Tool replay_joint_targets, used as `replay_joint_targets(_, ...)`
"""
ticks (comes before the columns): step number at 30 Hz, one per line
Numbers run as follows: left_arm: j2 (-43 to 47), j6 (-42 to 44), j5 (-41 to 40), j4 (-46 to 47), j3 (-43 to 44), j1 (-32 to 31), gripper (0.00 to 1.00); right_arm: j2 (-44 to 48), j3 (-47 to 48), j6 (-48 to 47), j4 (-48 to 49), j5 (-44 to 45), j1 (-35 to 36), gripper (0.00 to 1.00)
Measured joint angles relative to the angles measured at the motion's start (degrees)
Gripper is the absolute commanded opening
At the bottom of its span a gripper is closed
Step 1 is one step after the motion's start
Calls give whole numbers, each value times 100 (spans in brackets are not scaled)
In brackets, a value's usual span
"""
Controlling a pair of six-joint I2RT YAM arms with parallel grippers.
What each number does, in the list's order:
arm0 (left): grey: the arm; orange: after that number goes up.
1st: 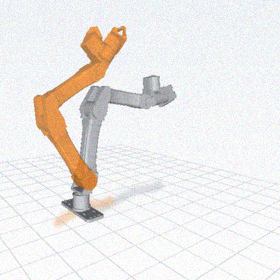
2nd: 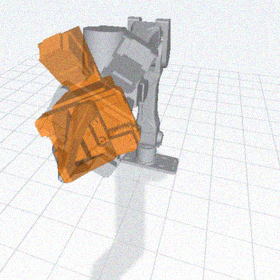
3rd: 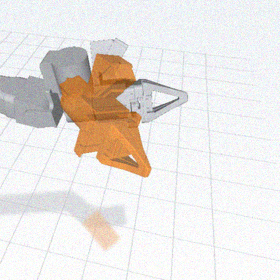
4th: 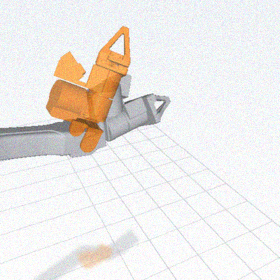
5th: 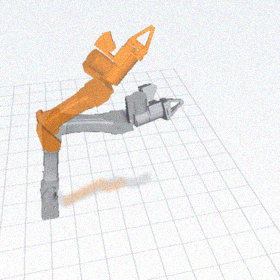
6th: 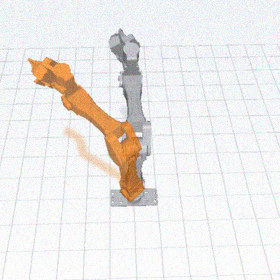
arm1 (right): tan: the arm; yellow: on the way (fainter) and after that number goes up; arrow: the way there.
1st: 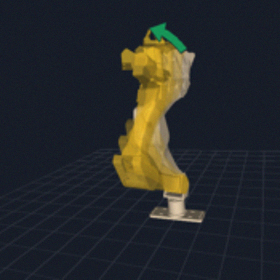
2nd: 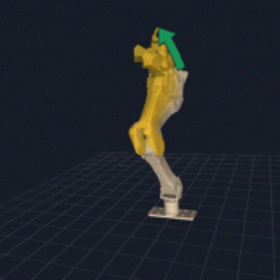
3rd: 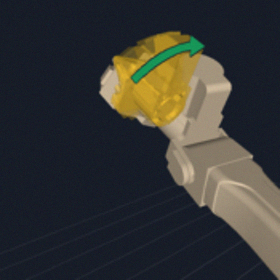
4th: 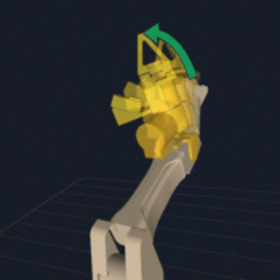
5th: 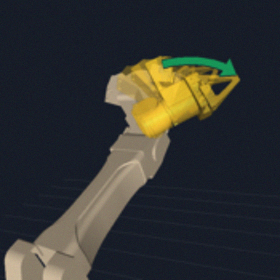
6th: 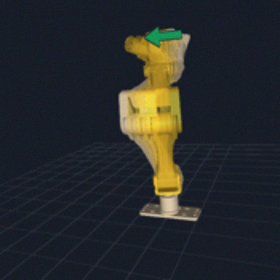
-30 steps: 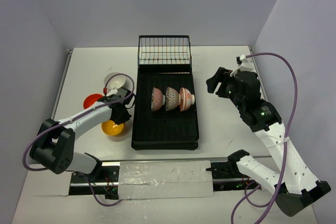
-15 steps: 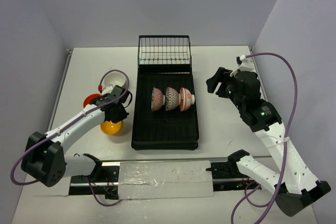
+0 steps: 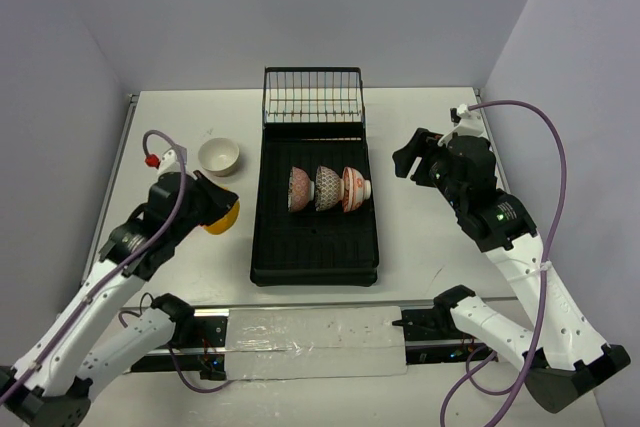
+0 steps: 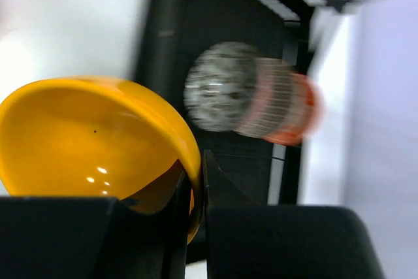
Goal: Load the bowls into the dish rack
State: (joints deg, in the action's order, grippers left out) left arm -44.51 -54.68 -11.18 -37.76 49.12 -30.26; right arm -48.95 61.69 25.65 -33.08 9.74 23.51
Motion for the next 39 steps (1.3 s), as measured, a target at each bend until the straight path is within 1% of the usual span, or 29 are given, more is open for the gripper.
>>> replay_joint_targets(3, 348, 70, 476, 654, -144, -101, 0, -2, 0, 0, 0, 42, 11, 74)
replay_joint_targets(7, 243, 101, 999, 1554, -529, -566, 0, -2, -2, 2, 0, 118, 15, 74)
replay_joint_targets(12, -433, 105, 1335, 2531, -863, -1224, 0, -2, -2, 2, 0, 247, 15, 74)
replay_joint_targets(19, -1495, 166, 1526, 3762, -859, -1856, 0, -105, -2, 9, 0, 437, 15, 74)
replay_joint_targets(27, -2636, 52, 1773, 4964, -859, -2227, 0, -144, -22, 22, 0, 551, 15, 74)
replay_joint_targets(39, -3541, -282, 1895, 6192, -728, -2677, 0, -188, -22, 24, 0, 592, 15, 74)
